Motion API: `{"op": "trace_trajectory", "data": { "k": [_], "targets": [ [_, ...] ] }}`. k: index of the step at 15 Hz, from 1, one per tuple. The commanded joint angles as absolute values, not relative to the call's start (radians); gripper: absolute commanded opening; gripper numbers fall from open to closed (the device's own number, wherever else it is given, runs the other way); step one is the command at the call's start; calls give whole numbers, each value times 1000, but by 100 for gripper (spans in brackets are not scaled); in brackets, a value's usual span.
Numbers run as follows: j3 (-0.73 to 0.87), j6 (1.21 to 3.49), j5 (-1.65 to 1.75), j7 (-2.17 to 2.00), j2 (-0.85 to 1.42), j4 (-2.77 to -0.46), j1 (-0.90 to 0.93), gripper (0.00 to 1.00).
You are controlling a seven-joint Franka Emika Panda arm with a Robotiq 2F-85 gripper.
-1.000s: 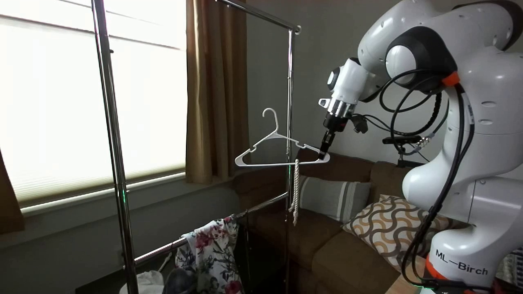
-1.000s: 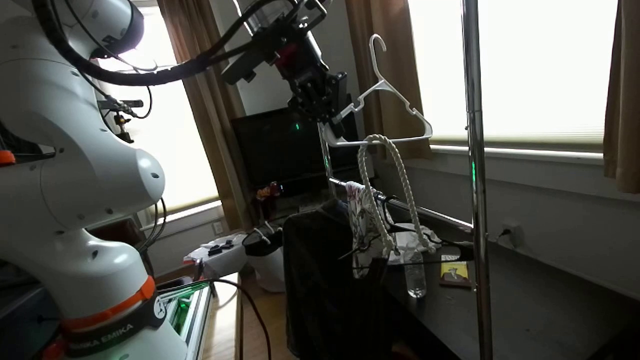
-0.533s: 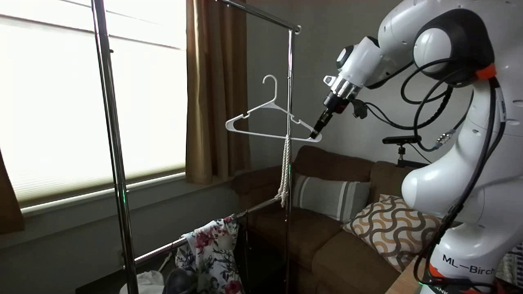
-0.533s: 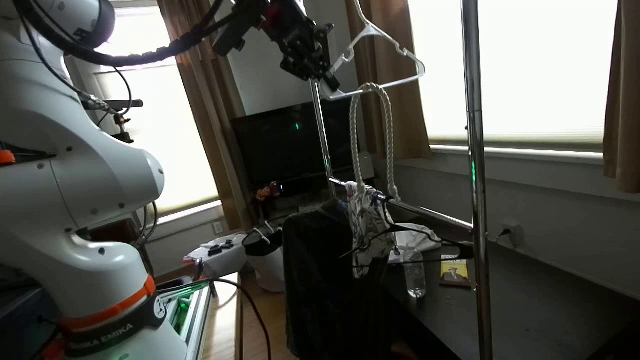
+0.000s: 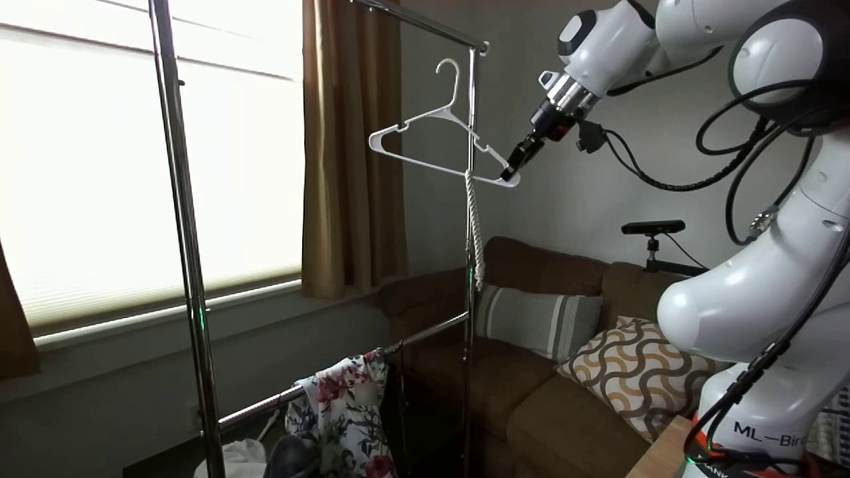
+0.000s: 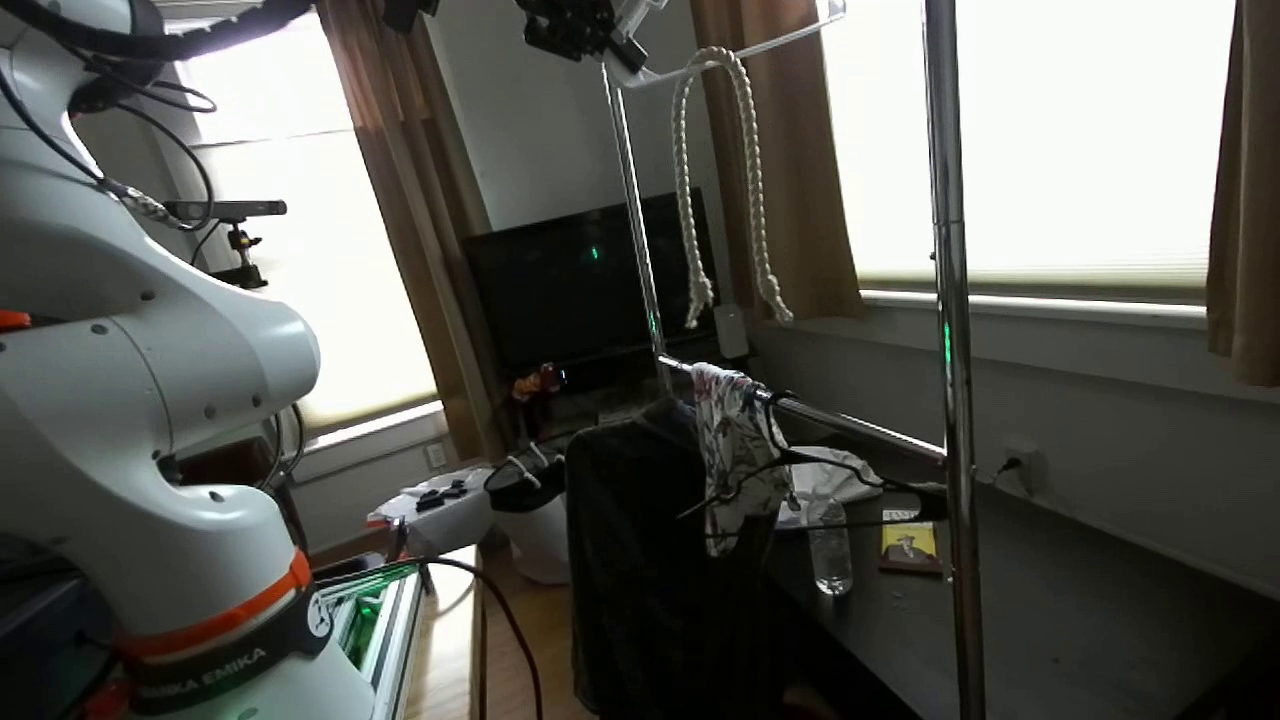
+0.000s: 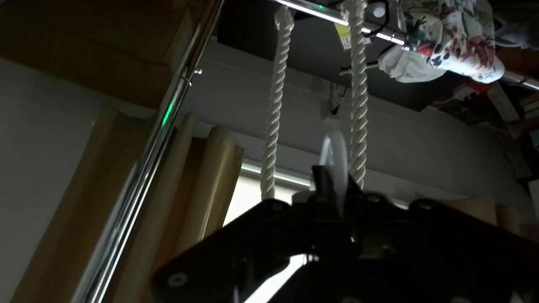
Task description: Move the white hanger to the upper rail
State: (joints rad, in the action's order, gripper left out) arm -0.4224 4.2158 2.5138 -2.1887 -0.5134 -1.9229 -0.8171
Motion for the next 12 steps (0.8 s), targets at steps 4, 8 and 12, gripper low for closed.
{"op": "trace_trajectory", "data": {
  "k": [4, 8, 12],
  "targets": [
    [-428, 4211, 2510, -2218, -529, -1901, -804, 7],
    [-342, 4252, 2510, -2359, -494, -1783, -741, 2],
    [-348, 4235, 2527, -2537, -473, -1643, -756, 2]
  ]
}}
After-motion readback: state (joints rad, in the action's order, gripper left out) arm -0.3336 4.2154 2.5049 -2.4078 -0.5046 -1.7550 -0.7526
